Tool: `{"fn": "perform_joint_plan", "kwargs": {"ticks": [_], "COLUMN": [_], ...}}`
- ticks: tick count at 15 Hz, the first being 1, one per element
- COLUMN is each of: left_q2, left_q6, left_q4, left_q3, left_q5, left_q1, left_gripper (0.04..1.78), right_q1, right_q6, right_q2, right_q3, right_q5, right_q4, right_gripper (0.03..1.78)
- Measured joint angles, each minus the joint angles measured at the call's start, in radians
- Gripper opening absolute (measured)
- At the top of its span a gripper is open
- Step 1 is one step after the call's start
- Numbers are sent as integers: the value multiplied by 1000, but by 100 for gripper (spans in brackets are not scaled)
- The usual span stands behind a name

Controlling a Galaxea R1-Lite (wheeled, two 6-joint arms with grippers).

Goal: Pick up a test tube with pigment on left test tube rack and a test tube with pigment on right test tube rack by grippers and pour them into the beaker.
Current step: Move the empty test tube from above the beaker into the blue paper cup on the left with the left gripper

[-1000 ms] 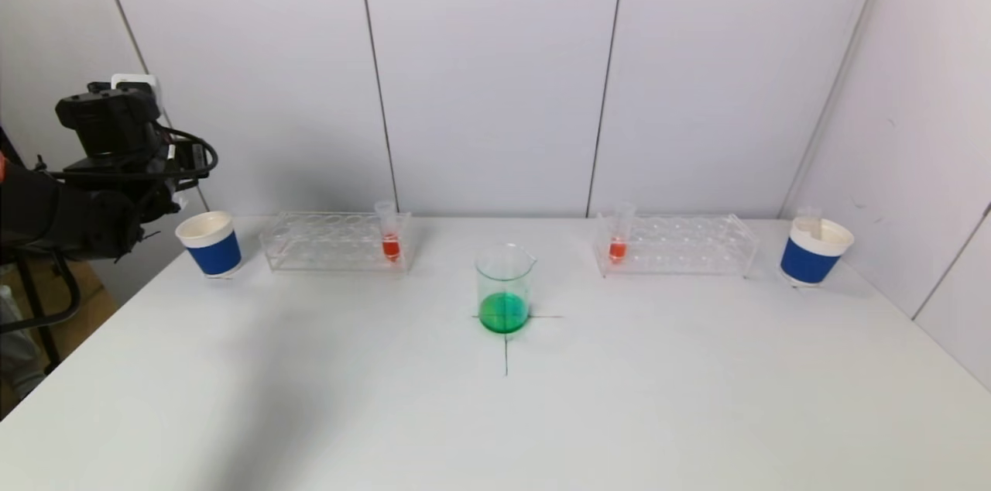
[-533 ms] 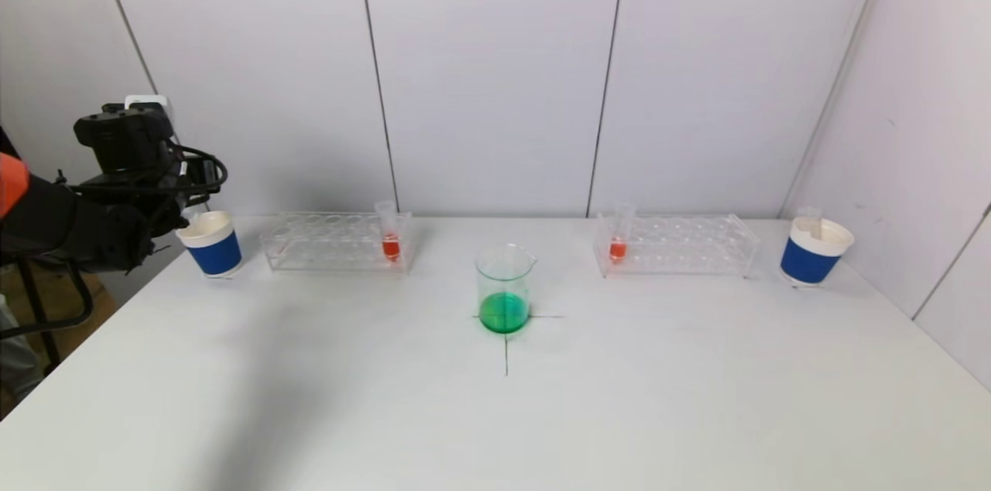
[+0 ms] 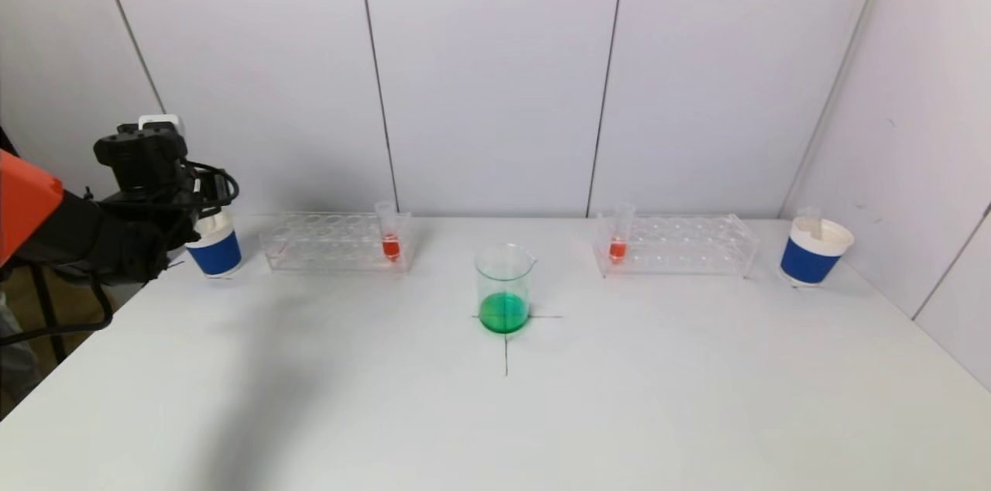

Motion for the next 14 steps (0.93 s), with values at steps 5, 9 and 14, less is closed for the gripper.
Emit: {"fn": "perform_joint_plan", "kwargs": {"ticks": [5, 9, 14], "left_q2": [39, 59, 64], "left_q6": [1, 2, 0], "left_q4": [-27, -47, -58], "left_q3": [-9, -3, 4], "left_q5": [-23, -29, -38], "left_q1": [24, 37, 39], "left_gripper": [43, 43, 43], "right_q1": [0, 0, 0], "right_q6": [0, 0, 0], "right_q2": [0, 0, 0], "right_q3": [0, 0, 0], "right_q5": [0, 0, 0], "right_q4": [0, 0, 0], "right_gripper": [177, 177, 177]}}
